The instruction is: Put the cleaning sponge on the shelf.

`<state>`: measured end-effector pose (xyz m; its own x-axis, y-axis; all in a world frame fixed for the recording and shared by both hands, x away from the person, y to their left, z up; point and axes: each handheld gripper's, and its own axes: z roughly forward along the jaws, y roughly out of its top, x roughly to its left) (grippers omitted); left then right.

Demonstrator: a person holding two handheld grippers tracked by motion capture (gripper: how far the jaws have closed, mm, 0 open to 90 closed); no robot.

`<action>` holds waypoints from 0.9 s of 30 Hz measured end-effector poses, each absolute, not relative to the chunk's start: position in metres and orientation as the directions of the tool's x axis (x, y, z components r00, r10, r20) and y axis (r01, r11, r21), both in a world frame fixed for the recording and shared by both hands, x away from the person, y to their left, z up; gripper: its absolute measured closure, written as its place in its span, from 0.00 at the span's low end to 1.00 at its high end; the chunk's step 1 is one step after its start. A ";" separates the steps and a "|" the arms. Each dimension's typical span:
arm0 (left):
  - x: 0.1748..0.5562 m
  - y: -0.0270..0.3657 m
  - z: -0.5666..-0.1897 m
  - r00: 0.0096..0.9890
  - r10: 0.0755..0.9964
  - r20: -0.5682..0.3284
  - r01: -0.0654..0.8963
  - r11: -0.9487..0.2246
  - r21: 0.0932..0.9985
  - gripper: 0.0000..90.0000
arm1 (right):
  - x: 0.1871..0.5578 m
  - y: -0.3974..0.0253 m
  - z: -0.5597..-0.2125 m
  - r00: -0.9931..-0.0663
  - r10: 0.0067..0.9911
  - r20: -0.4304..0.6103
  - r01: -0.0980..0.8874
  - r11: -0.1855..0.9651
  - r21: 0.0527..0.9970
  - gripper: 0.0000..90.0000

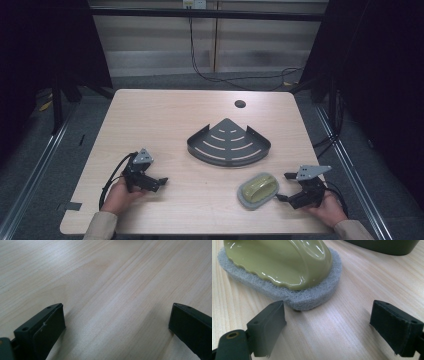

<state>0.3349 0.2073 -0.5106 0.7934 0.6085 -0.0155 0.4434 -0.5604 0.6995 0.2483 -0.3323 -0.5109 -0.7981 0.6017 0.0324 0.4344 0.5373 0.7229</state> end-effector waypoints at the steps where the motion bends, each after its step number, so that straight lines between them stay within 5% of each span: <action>1: 0.335 0.207 -0.511 0.793 0.608 -0.016 0.443 -0.560 0.700 0.00 | 0.248 -0.332 -0.511 -0.798 0.602 0.032 0.434 0.537 0.723 0.13; 7: 0.335 0.207 -0.511 0.794 0.608 -0.016 0.443 -0.561 0.699 0.00 | 0.249 -0.330 -0.506 -0.800 0.599 0.037 0.459 0.571 0.680 0.14; 13: 0.335 0.207 -0.511 0.794 0.608 -0.016 0.443 -0.560 0.700 0.00 | 0.254 -0.322 -0.490 -0.839 0.540 0.066 0.472 0.662 0.583 0.27; 27: 0.335 0.207 -0.511 0.794 0.608 -0.016 0.443 -0.560 0.700 0.00 | 0.276 -0.291 -0.439 -0.915 0.402 -0.018 0.357 0.832 0.424 0.35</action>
